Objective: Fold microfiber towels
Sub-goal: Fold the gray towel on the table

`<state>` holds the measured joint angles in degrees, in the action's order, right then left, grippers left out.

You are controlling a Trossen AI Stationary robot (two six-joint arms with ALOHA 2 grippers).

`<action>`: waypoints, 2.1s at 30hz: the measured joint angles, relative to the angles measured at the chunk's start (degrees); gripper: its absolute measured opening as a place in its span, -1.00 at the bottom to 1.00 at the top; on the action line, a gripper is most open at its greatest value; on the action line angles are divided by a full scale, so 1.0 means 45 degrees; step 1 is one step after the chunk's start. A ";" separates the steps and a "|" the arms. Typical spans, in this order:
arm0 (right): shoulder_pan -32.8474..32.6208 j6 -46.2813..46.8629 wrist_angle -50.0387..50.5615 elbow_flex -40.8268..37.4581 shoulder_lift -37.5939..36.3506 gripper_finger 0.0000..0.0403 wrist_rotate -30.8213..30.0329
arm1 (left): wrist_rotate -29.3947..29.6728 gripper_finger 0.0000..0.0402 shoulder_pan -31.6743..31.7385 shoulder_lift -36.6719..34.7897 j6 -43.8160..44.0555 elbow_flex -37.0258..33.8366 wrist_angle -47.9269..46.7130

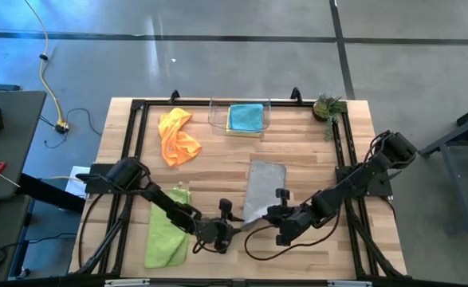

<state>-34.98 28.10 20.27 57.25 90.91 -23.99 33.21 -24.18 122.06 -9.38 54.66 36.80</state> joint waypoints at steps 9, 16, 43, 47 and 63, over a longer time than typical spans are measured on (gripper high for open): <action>-0.0293 0.0184 0.0052 0.0000 0.0000 -1.00 0.0071 | 0.1330 -0.95 -0.0334 -0.0055 -0.1719 0.0039 0.0488; -0.0902 0.1314 0.0675 0.0000 0.0000 -1.00 0.0425 | 0.2030 -0.98 -0.0452 -0.1049 -0.1208 -0.0283 -0.0142; 0.0389 0.3520 0.5511 0.1472 -0.0345 -1.00 -0.0512 | -0.1218 -1.00 0.2583 -0.4794 0.7386 -0.0205 -0.4257; 0.1298 0.3262 0.6172 0.1462 -0.0345 -1.00 -0.0802 | -0.1338 -1.00 0.3373 -0.4794 0.7409 -0.0205 -0.4516; 0.3982 0.2087 0.4184 -0.0511 -0.0285 -1.00 0.0053 | -0.2703 -1.00 0.5310 -0.3536 0.7373 -0.0205 -0.4177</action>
<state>-17.06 37.49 39.10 54.95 89.63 -23.75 21.04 -0.29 106.15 23.80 53.74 18.00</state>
